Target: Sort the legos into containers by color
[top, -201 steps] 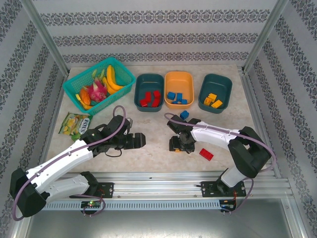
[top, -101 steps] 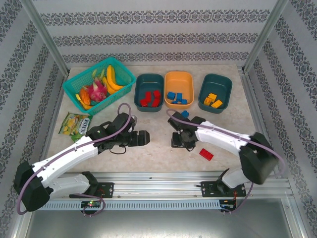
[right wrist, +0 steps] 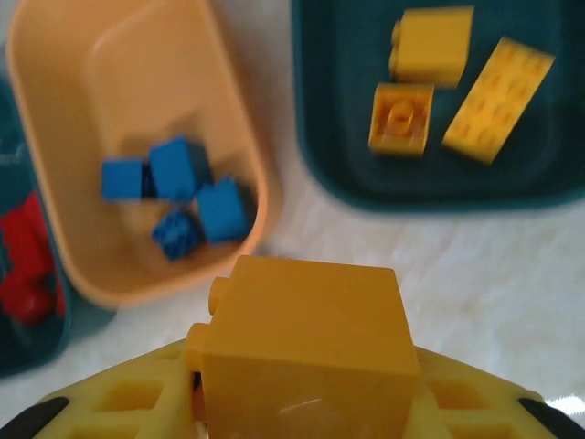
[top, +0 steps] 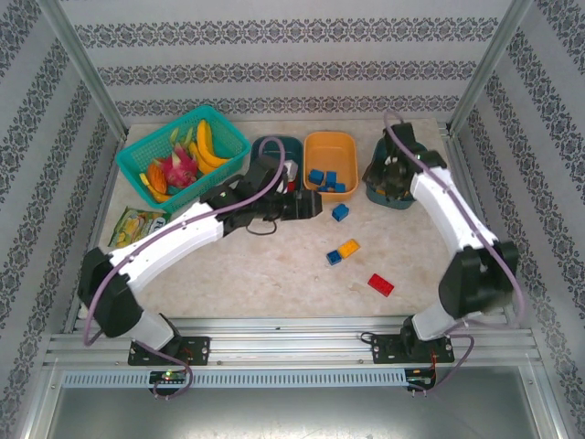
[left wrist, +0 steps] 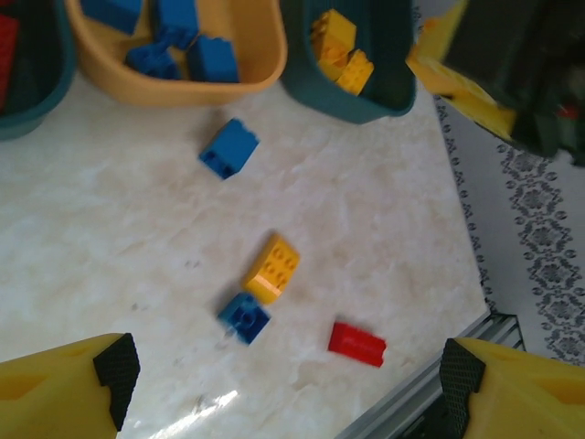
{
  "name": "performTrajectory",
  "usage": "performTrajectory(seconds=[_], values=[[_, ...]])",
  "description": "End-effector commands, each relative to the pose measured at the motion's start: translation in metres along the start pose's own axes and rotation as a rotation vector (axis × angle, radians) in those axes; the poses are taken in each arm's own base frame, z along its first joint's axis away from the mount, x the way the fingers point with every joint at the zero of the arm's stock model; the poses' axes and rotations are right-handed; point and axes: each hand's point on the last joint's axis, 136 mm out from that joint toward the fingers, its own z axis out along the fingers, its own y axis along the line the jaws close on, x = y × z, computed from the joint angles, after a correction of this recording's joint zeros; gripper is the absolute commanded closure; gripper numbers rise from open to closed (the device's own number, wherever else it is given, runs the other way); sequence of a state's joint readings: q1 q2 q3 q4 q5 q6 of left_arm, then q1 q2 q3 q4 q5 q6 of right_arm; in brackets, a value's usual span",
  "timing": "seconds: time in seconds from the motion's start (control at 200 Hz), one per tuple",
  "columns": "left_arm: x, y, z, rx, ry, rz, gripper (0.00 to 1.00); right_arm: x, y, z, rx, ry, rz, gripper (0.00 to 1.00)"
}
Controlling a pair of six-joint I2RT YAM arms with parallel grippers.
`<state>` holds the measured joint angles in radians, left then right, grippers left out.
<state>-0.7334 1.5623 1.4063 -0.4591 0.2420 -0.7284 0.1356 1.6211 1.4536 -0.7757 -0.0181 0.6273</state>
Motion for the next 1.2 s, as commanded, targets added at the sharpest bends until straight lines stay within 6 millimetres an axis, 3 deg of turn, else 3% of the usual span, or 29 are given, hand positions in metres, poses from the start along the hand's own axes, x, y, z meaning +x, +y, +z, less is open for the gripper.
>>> performTrajectory(seconds=[0.0,0.145,0.305,0.555,0.694,0.829,0.954,1.074,1.194], values=[[-0.037,-0.028,0.006,0.096,-0.066,0.064,0.12,-0.039,-0.011,0.022,0.023,-0.004,-0.014,0.71],[-0.061,-0.037,0.028,0.11,-0.071,0.087,0.12,-0.081,-0.027,0.069,0.034,0.034,0.023,0.7],[-0.064,-0.032,0.057,0.078,-0.025,0.106,0.12,-0.108,-0.048,0.121,0.073,0.096,0.017,0.67],[-0.053,-0.012,0.087,0.023,0.03,0.079,0.13,-0.114,-0.073,0.178,0.099,0.186,0.026,0.63],[-0.045,-0.004,0.098,0.012,0.057,0.055,0.13,-0.108,-0.067,0.194,0.064,0.236,0.015,0.59],[-0.041,-0.001,0.101,0.009,0.068,0.045,0.13,-0.103,-0.065,0.195,0.066,0.251,0.02,0.46],[-0.045,-0.005,0.097,0.015,0.062,0.05,0.13,-0.109,-0.059,0.18,0.064,0.223,0.023,0.34],[-0.051,-0.013,0.086,0.023,0.043,0.053,0.12,-0.128,-0.044,0.147,0.049,0.147,0.013,0.3],[-0.054,-0.017,0.069,0.013,0.032,0.052,0.13,-0.144,-0.021,0.098,0.021,0.05,0.002,0.3]])
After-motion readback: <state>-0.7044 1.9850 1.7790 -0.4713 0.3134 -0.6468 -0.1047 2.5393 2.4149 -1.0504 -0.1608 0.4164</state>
